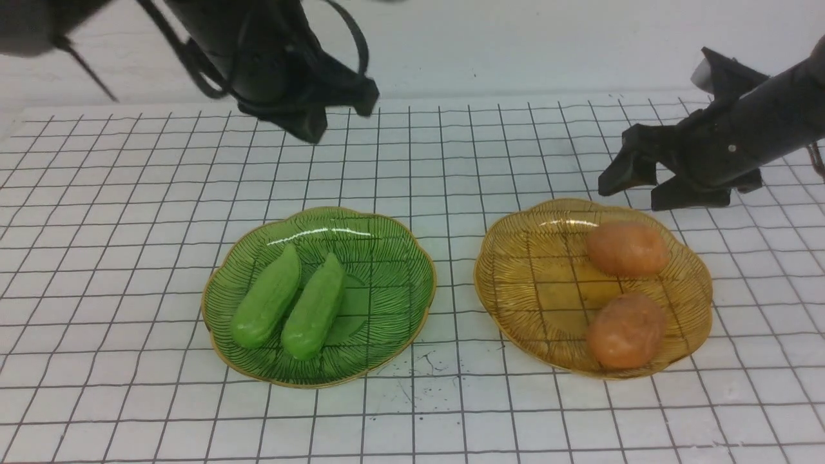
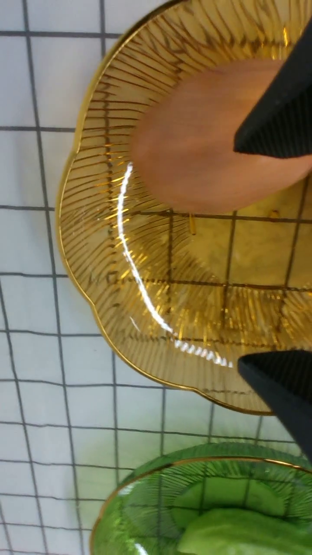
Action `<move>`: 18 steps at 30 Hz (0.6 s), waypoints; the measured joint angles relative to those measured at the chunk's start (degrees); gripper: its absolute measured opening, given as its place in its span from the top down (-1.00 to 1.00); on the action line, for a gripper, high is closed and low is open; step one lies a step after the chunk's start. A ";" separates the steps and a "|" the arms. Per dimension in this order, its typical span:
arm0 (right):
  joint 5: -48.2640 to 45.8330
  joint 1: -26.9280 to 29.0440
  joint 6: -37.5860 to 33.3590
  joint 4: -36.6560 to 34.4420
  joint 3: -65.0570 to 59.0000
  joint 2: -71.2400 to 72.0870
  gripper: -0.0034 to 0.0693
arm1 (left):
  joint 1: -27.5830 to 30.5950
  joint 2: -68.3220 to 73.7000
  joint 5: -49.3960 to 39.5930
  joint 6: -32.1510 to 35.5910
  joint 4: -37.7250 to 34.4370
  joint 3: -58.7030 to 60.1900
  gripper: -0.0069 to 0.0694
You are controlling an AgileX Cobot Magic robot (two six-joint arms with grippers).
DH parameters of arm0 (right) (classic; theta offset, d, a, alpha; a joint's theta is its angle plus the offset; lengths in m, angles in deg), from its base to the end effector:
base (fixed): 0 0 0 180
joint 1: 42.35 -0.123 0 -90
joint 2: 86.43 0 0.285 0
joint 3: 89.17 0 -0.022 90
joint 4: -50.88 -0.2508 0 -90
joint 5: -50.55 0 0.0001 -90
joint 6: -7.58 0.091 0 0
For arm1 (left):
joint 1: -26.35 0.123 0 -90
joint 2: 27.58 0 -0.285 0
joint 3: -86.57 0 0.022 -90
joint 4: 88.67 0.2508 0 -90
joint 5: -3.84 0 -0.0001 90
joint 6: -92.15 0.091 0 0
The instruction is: Put different types of vegetables on the plate.
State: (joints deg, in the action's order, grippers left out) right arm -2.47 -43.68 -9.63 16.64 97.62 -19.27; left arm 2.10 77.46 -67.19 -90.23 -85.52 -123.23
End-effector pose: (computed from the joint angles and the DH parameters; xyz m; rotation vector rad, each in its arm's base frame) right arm 0.3926 0.0501 0.2645 -0.0604 2.6402 0.6593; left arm 0.3314 -0.1441 0.4078 0.4871 2.5071 -0.1070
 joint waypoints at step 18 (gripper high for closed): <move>14.33 2.71 -4.86 4.95 -18.37 60.83 0.94 | 0.00 -39.64 -0.45 -0.26 0.26 16.48 0.84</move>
State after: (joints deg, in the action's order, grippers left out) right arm 11.86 -40.97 -14.49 21.59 79.25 41.56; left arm 2.10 37.82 -67.64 -90.49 -85.26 -106.75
